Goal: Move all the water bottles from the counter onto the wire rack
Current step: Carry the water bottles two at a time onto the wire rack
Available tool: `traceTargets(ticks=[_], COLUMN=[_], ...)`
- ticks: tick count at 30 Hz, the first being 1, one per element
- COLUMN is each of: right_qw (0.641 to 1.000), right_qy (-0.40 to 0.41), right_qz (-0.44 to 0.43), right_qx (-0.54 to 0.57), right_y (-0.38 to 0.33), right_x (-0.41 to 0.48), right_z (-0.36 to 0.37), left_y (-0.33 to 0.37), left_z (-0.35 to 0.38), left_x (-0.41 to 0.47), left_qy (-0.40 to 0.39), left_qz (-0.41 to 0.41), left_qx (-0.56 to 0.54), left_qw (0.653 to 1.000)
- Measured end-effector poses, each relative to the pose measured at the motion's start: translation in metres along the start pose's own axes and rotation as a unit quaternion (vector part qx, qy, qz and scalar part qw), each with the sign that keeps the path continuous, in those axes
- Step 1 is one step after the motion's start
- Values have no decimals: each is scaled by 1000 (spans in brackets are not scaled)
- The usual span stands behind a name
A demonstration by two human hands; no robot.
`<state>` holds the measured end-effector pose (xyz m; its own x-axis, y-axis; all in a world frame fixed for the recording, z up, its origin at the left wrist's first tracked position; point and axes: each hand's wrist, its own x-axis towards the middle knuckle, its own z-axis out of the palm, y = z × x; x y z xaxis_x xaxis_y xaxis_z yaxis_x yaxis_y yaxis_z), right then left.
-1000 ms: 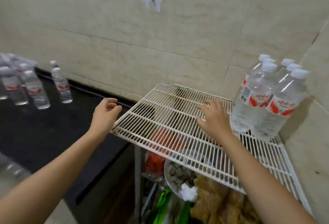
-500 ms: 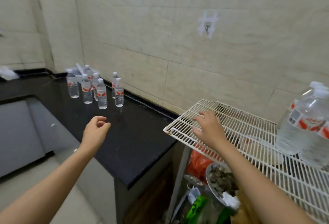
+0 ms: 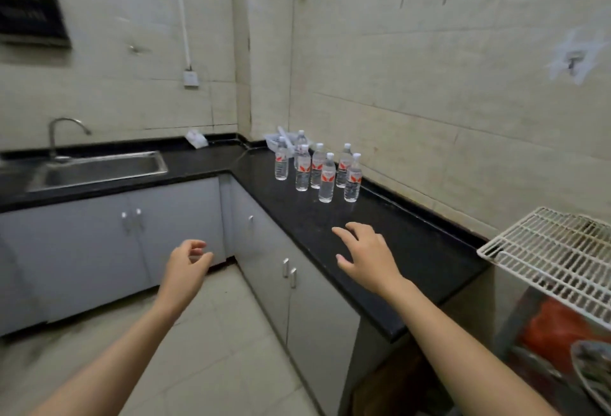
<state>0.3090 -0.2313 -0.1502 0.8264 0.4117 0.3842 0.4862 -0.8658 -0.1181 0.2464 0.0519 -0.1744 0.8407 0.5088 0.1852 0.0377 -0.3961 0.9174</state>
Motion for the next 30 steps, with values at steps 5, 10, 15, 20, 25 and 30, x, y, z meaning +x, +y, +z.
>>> traceTargets(ticks=[5, 10, 15, 20, 25, 30], right_qw=[998, 996, 991, 988, 982, 971], right_qy=[-30, -56, -95, -98, -98, -145], right_qz=[-51, -74, -95, -117, -132, -149], right_qx=[7, 8, 9, 30, 93, 119], right_y=[-66, -95, -123, -146, -176, -204], right_x=[12, 37, 78, 140, 229, 296], right_z=[34, 46, 66, 100, 143, 196], left_y=[-37, -58, -75, -85, -104, -128], left_z=[-55, -80, -100, -114, -130, -145], left_x=[5, 15, 37, 86, 157, 221], left_qy=[38, 53, 75, 101, 134, 159], left_qz=[-34, -43, -52, -52, -70, -91], left_qx=[14, 9, 12, 28, 41, 52], left_qw=[999, 998, 996, 993, 988, 982])
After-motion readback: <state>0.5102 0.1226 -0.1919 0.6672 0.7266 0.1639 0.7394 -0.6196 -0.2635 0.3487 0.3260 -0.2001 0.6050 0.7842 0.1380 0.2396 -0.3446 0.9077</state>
